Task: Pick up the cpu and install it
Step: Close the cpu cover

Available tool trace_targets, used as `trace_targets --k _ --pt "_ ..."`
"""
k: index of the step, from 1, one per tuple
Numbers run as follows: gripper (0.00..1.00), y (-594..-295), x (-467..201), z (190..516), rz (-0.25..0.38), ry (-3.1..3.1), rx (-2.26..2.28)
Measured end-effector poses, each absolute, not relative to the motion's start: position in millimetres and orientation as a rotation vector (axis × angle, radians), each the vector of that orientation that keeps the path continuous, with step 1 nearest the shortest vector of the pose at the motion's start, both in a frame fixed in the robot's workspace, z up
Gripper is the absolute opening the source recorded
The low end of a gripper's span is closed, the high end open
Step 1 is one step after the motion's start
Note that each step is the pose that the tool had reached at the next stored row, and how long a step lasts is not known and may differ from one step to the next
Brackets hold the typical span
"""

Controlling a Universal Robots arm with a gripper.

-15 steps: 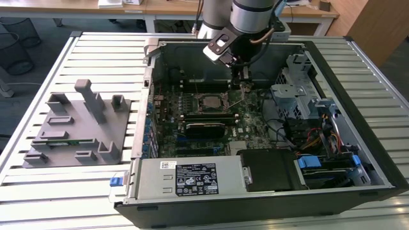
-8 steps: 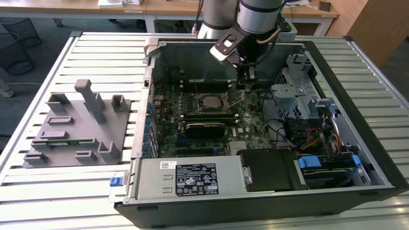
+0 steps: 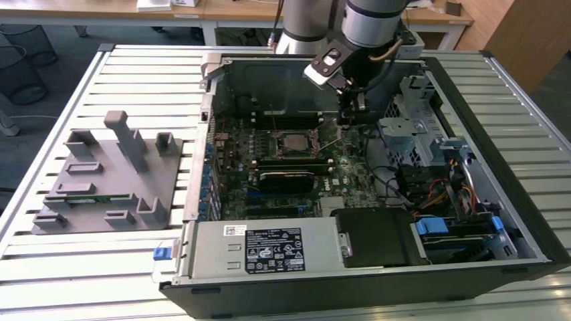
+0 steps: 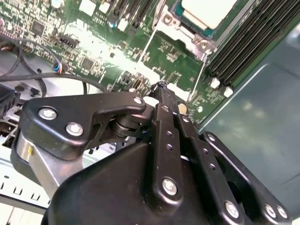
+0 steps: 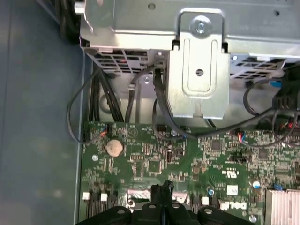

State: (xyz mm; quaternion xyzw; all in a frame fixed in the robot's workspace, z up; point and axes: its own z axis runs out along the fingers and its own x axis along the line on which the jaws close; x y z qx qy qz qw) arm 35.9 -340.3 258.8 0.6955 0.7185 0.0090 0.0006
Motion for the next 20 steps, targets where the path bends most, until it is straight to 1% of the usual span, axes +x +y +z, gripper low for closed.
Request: trace_targets --k 20 --pt "0.11 -332 51 248 0.024 2.259 2.179"
